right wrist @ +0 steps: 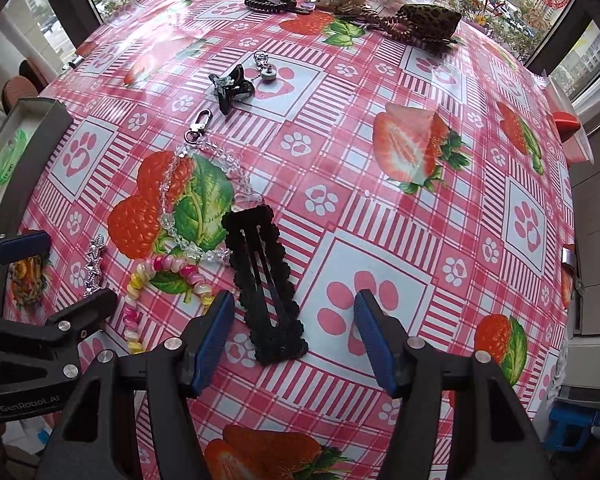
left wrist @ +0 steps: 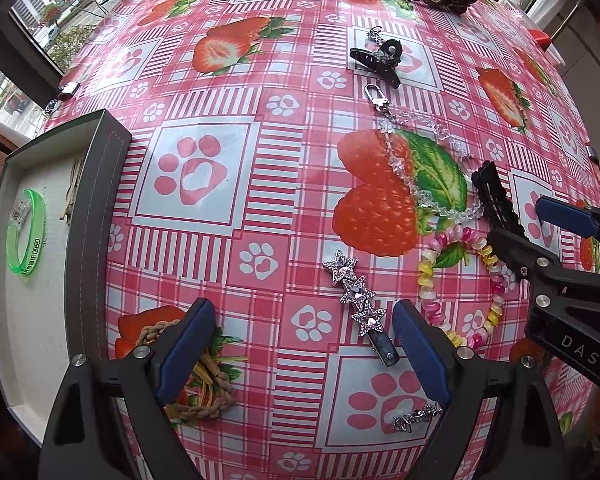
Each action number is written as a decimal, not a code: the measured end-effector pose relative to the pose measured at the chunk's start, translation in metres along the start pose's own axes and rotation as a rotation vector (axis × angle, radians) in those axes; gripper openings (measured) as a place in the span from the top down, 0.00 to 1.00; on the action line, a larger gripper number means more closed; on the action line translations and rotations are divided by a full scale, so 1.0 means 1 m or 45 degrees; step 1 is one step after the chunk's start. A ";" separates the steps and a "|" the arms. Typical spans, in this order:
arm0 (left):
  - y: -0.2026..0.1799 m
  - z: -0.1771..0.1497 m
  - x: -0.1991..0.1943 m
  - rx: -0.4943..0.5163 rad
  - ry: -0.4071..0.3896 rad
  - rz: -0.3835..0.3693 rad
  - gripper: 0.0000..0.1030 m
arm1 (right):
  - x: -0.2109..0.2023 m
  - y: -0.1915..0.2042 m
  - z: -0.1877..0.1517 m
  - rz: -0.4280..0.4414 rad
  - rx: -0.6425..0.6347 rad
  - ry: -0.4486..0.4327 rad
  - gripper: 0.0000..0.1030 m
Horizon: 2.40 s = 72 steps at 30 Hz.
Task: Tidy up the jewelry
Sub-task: 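Grasp the silver star hair clip with the left tool while the right tool grasps the black snap clip, then carry the star clip with the left tool while the right tool carries the black clip to the tray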
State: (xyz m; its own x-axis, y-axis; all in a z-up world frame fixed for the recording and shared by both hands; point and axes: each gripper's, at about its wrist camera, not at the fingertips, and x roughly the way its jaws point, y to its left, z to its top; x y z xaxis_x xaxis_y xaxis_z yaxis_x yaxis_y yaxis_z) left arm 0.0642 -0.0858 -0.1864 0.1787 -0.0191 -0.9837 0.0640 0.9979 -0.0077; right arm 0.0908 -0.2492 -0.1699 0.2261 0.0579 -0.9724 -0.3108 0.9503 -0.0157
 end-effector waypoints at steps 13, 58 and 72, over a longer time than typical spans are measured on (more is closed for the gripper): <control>-0.024 -0.004 -0.015 0.082 -0.019 -0.025 0.58 | 0.003 0.002 0.009 0.034 0.058 0.003 0.59; 0.151 -0.045 -0.105 -0.211 -0.240 -0.068 0.77 | -0.066 0.105 0.036 0.398 0.212 -0.056 0.68; 0.233 -0.069 -0.089 -0.378 -0.224 0.032 0.77 | -0.056 0.218 0.080 0.529 -0.015 -0.007 0.68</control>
State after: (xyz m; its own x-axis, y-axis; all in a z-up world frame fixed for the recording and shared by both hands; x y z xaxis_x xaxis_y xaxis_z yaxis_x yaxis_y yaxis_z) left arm -0.0043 0.1531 -0.1128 0.3450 0.0214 -0.9384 -0.2262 0.9722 -0.0610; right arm 0.0843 -0.0209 -0.0997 0.0841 0.4379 -0.8951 -0.3869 0.8421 0.3756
